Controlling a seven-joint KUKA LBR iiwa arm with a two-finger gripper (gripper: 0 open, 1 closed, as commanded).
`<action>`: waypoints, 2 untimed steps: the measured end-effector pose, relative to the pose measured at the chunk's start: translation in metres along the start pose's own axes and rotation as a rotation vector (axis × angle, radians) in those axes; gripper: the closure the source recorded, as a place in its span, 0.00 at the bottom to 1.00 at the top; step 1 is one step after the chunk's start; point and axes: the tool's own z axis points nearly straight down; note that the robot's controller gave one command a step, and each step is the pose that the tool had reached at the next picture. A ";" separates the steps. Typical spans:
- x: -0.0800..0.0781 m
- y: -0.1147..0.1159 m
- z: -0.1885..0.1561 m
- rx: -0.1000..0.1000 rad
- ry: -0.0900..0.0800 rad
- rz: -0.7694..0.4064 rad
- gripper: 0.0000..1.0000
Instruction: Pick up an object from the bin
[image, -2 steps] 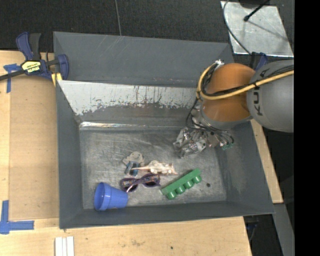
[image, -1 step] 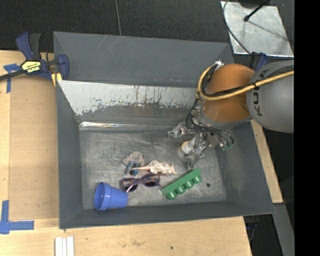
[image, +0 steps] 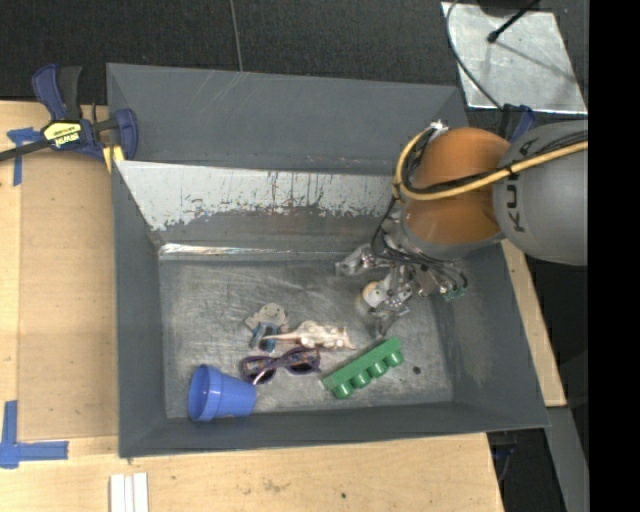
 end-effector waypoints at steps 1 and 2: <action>0.007 -0.007 0.000 -0.001 -0.003 -0.057 0.00; 0.009 -0.016 0.001 -0.002 0.000 -0.078 0.00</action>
Offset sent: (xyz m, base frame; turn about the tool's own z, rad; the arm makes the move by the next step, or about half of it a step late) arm 0.0003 -0.0128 -0.0043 -0.0857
